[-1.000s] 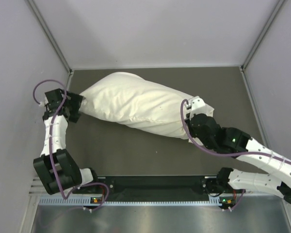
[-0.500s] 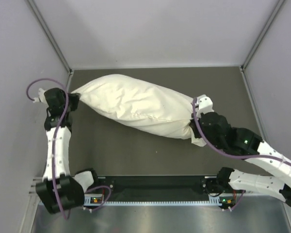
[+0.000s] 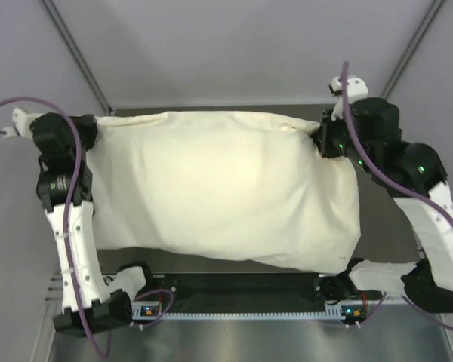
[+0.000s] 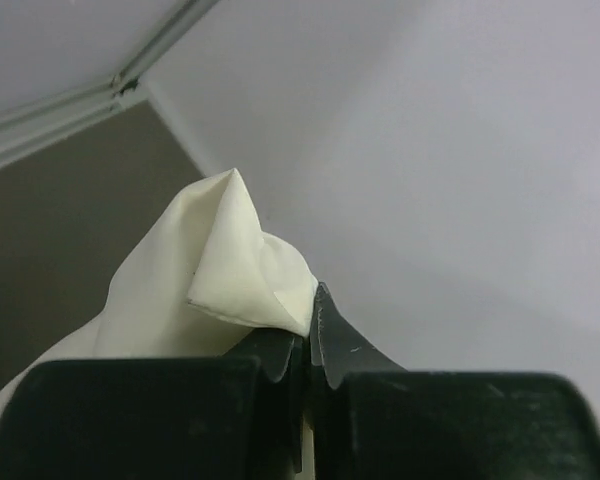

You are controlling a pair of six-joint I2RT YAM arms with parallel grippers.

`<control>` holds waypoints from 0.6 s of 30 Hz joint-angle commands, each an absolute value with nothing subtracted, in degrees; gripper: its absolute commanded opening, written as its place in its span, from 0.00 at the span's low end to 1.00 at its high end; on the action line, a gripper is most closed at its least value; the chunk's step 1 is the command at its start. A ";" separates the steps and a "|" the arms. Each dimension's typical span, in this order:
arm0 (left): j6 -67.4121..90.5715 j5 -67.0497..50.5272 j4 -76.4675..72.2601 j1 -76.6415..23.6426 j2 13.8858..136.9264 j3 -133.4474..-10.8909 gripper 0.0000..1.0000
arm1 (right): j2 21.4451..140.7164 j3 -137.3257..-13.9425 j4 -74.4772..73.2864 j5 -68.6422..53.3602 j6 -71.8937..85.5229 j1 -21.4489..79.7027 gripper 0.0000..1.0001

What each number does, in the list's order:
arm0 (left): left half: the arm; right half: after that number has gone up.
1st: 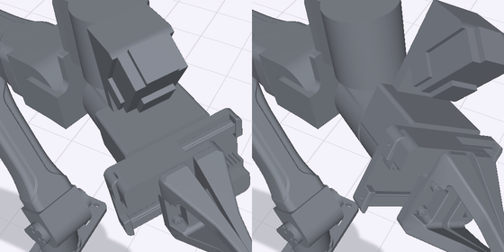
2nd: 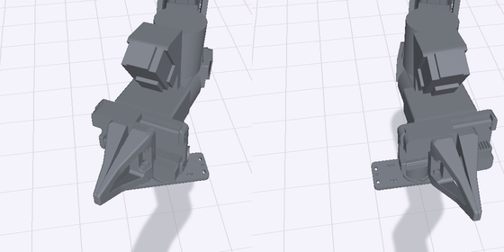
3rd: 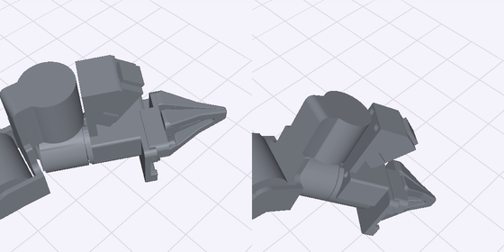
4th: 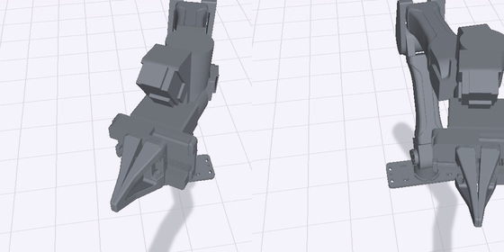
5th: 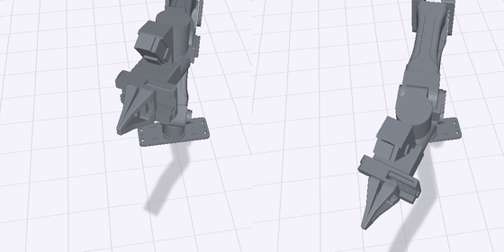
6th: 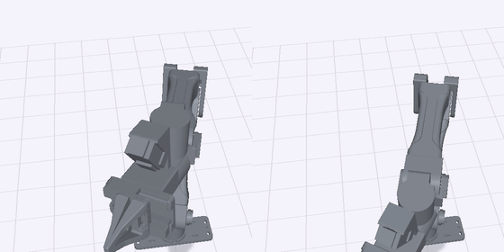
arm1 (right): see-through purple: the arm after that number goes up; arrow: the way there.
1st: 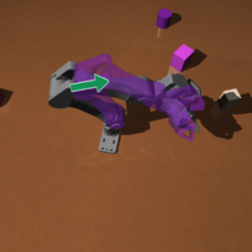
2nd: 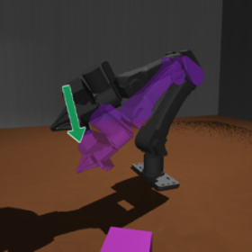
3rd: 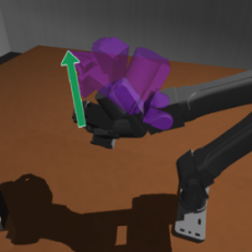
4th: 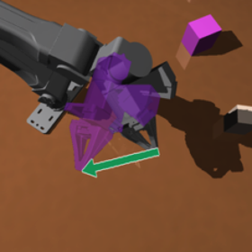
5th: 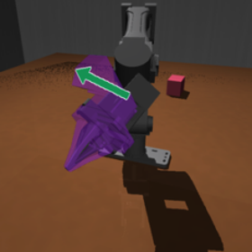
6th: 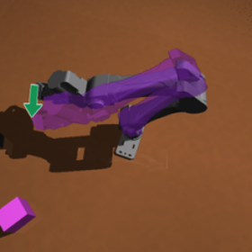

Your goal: Put the pillow into the pillowcase

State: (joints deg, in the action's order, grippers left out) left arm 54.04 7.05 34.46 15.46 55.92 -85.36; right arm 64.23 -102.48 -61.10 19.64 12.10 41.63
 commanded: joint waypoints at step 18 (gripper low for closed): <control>39.73 13.53 28.74 11.16 66.64 -82.00 0.99 | 86.85 -110.67 -49.67 10.98 16.87 17.93 1.00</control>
